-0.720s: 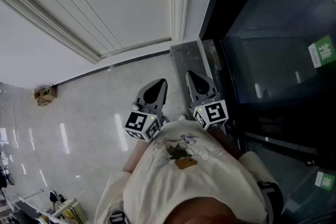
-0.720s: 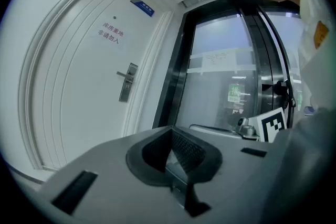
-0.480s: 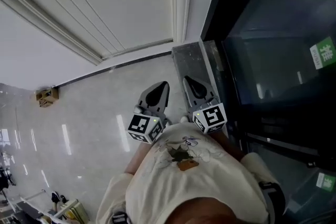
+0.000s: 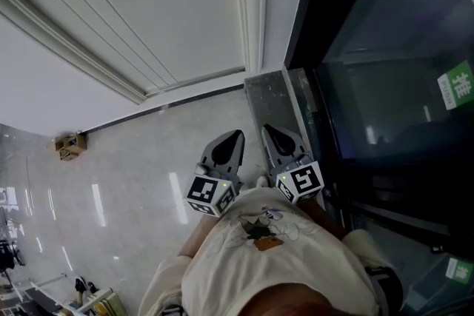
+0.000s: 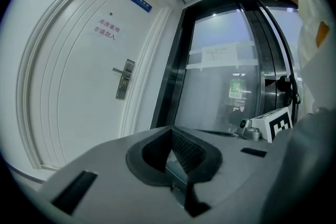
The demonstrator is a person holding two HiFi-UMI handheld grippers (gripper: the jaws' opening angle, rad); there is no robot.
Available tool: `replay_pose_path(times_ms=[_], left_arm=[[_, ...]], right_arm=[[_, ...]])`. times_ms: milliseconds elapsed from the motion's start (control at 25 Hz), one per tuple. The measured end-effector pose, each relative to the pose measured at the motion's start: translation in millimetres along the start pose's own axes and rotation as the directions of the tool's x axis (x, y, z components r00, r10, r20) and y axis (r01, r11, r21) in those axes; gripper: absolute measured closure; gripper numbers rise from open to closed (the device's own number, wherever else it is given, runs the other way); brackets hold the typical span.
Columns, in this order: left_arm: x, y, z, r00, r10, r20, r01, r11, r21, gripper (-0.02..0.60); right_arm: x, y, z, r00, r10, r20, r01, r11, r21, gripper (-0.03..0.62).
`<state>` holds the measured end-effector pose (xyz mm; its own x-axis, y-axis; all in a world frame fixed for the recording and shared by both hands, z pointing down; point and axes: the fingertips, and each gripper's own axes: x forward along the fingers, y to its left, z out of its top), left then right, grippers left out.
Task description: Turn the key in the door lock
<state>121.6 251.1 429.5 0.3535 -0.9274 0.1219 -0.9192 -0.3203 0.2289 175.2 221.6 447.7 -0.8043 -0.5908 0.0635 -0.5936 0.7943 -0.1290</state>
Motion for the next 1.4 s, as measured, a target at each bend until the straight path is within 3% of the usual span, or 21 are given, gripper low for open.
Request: replay_pose_path(times_ms=[280, 520, 800, 960, 1120, 1320, 1400], left_arm=[[20, 14, -4, 1.0, 0.019, -0.004, -0.019, 0.999, -0.035, 0.577], [58, 50, -3, 1.0, -0.004, -0.006, 0.003, 0.998, -0.059, 0.576], [135, 156, 30, 0.998, -0.07, 0.001, 0.07, 0.993, -0.096, 0.577], [178, 209, 68, 0.988, -0.15, -0.028, 0.148, 0.988, -0.05, 0.576], [204, 262, 99, 0.982, -0.184, -0.03, 0.183, 0.983, -0.016, 0.576], [234, 296, 111, 0.976, -0.214, -0.042, 0.213, 0.977, -0.029, 0.577], [244, 303, 116, 0.975, -0.22, -0.039, 0.219, 0.975, -0.032, 0.577]], right_arm=[[18, -22, -10, 1.0, 0.002, -0.022, -0.002, 1.0, 0.013, 0.588], [70, -42, -7, 1.0, -0.007, -0.03, 0.007, 1.0, 0.007, 0.588], [191, -83, 2, 0.998, -0.059, -0.025, 0.059, 0.998, -0.019, 0.588], [272, -97, 30, 0.996, -0.088, -0.008, 0.088, 0.995, -0.045, 0.588], [341, -112, 55, 0.99, -0.137, 0.017, 0.138, 0.987, -0.081, 0.586], [404, -140, 82, 0.98, -0.199, 0.031, 0.201, 0.97, -0.138, 0.576], [422, -159, 92, 0.969, -0.244, 0.026, 0.245, 0.953, -0.18, 0.536]])
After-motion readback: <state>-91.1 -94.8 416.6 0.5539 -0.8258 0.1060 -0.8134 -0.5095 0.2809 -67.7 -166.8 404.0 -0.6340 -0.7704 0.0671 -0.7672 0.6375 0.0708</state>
